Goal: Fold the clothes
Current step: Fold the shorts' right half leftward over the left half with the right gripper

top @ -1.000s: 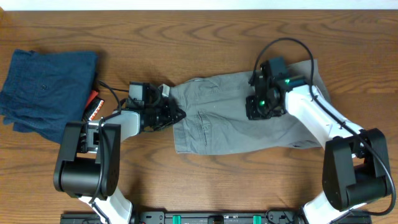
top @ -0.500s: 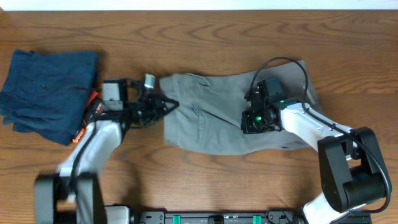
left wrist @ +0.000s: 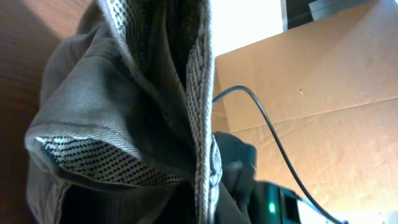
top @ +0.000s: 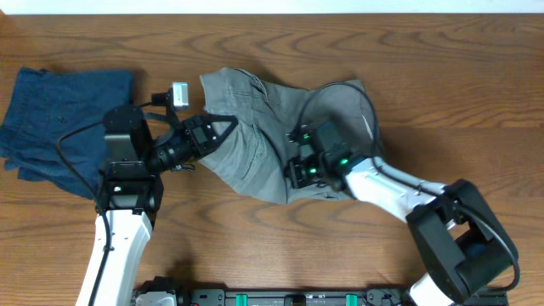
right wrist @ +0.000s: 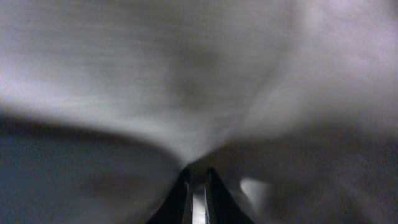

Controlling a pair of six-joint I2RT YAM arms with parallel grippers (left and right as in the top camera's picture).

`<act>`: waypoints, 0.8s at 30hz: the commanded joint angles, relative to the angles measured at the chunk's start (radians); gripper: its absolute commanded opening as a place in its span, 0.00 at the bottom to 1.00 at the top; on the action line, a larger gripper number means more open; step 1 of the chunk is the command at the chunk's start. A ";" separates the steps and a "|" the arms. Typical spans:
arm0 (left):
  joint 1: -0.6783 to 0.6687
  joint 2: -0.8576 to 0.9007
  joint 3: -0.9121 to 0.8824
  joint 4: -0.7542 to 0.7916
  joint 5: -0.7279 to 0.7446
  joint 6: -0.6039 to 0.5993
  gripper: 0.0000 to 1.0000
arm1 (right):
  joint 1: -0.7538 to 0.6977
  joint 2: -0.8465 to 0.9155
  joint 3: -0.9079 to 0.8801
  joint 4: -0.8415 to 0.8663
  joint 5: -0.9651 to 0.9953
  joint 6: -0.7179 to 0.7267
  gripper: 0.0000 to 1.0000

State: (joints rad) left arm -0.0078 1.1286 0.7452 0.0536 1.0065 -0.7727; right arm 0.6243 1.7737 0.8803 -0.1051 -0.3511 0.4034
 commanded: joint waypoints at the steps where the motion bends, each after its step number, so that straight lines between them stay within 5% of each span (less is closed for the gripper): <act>1: -0.034 0.009 0.007 0.008 -0.048 -0.023 0.06 | 0.072 0.012 -0.008 0.045 0.003 0.080 0.08; 13: -0.103 0.022 0.007 0.041 -0.160 -0.079 0.06 | 0.160 0.008 -0.008 0.089 0.169 0.077 0.10; 24: -0.131 0.054 0.007 0.031 -0.304 -0.079 0.06 | -0.195 -0.220 0.011 -0.223 0.310 -0.036 0.13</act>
State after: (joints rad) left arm -0.1169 1.1622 0.7452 0.0750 0.7677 -0.8429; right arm 0.5289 1.6138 0.8806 -0.2821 -0.0933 0.4152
